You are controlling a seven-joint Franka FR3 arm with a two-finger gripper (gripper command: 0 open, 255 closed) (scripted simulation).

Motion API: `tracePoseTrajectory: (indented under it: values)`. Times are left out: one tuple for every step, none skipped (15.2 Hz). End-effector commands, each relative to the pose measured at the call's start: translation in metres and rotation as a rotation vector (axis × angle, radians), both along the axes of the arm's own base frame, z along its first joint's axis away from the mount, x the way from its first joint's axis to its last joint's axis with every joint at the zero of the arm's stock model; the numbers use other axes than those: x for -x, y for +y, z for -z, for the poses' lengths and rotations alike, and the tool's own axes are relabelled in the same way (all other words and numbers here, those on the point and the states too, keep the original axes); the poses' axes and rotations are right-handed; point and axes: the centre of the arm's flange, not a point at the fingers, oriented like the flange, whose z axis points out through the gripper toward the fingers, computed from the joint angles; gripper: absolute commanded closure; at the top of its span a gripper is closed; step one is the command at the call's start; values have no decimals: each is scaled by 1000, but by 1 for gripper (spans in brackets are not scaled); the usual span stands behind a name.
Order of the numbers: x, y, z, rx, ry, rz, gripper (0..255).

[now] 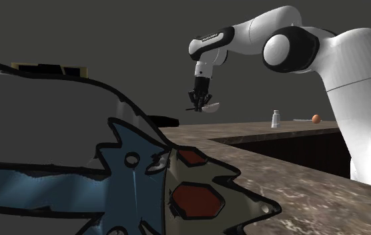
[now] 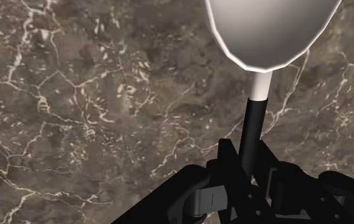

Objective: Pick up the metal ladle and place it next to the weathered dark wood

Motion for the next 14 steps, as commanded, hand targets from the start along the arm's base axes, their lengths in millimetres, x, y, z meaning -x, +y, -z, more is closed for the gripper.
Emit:
tracePoseTrajectory:
  values:
    - [1, -1, 11, 1, 0, 0, 255]
    - [1, -1, 16, 1, 0, 0, 255]
    - [1, -1, 21, 1, 0, 0, 255]
    - [1, -1, 26, 1, 0, 0, 255]
    - [1, -1, 32, 1, 0, 0, 255]
    - [1, -1, 37, 1, 0, 0, 255]
    - [1, -1, 42, 1, 0, 0, 255]
    - [1, -1, 48, 1, 0, 0, 255]
    - [1, -1, 53, 1, 0, 0, 255]
    - [1, -1, 58, 1, 0, 0, 255]
    - [1, -1, 63, 1, 0, 0, 255]
    - [1, -1, 69, 1, 0, 0, 255]
    - [1, -1, 74, 1, 0, 0, 255]
    - [1, -1, 79, 1, 0, 0, 255]
